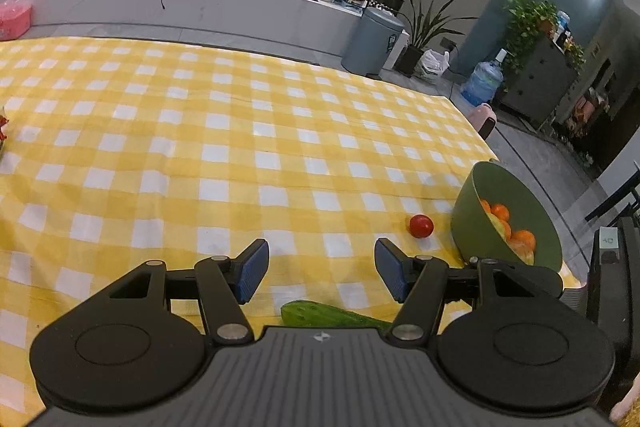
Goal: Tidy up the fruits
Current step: 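Withdraw both tools from the colander toward the cucumber, then grasp the green cucumber at its middle with the right gripper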
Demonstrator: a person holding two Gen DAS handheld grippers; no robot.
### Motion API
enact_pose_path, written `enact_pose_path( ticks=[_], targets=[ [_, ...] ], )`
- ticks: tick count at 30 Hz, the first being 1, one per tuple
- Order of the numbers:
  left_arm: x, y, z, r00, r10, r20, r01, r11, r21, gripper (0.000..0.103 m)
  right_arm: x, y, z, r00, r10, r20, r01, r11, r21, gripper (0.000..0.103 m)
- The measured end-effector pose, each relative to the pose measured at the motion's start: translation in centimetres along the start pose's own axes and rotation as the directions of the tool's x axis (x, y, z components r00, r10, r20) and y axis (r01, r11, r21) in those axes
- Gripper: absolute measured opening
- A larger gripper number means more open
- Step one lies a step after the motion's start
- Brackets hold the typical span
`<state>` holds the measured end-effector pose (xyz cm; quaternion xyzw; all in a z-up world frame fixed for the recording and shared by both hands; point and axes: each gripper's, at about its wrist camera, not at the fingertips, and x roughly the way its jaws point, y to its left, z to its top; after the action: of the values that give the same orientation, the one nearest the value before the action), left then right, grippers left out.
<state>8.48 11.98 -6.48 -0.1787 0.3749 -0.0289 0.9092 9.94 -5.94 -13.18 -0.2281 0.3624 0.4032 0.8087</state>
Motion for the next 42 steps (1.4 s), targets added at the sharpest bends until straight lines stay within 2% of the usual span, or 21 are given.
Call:
enact_pose_path(
  ticks=[3, 5, 7, 10, 14, 16, 20, 32, 34, 42],
  targets=[
    [0.2, 0.4, 0.0, 1.000, -0.004, -0.004, 0.004, 1.000, -0.010, 0.072, 0.2, 0.1, -0.2, 0.998, 0.048, -0.031, -0.048, 0.999, 0.001, 0.057],
    [0.3, 0.6, 0.0, 1.000, -0.003, -0.010, 0.003, 1.000, -0.016, 0.071, 0.5, 0.4, -0.5, 0.998, 0.039, -0.044, -0.040, 0.999, -0.023, 0.057],
    [0.5, 0.7, 0.0, 1.000, 0.000, -0.015, 0.000, 1.000, -0.020, 0.071, 0.8, 0.4, -0.7, 0.998, 0.029, -0.050, -0.030, 0.999, -0.019, 0.053],
    [0.6, 0.9, -0.1, 1.000, 0.008, -0.020, -0.008, 1.000, -0.023, 0.071, 0.5, -0.9, -0.7, 0.999, 0.041, -0.025, -0.039, 0.996, 0.083, 0.052],
    [0.8, 1.1, 0.0, 1.000, 0.014, -0.028, -0.015, 0.999, -0.038, 0.071, 0.0, -3.6, -0.7, 1.000, -0.005, 0.017, 0.000, 0.970, 0.242, 0.049],
    [1.1, 1.0, 0.0, 0.999, 0.017, -0.036, -0.019, 0.999, -0.038, 0.071, 0.2, -4.8, -0.6, 0.999, -0.040, 0.010, 0.035, 0.950, 0.310, 0.049],
    [1.7, 0.9, 0.0, 0.998, 0.029, -0.058, -0.031, 0.999, -0.030, 0.071, 0.4, -6.1, -0.7, 0.998, -0.062, 0.003, 0.056, 0.929, 0.367, 0.048],
    [3.7, 1.1, -1.1, 0.987, 0.067, -0.148, -0.069, 0.998, -0.010, 0.066, -0.8, -4.7, -0.3, 0.998, -0.041, 0.041, 0.031, 0.974, 0.222, 0.048],
    [4.1, 1.2, -1.3, 0.984, 0.071, -0.162, -0.074, 0.997, -0.010, 0.066, -1.1, -4.5, -0.4, 0.998, -0.047, 0.037, 0.038, 0.980, 0.195, 0.053],
    [4.5, 1.0, -1.7, 0.980, 0.082, -0.182, -0.083, 0.997, 0.004, 0.066, -0.6, -3.3, -1.2, 1.000, 0.022, 0.021, -0.023, 0.998, 0.063, 0.055]
  ],
)
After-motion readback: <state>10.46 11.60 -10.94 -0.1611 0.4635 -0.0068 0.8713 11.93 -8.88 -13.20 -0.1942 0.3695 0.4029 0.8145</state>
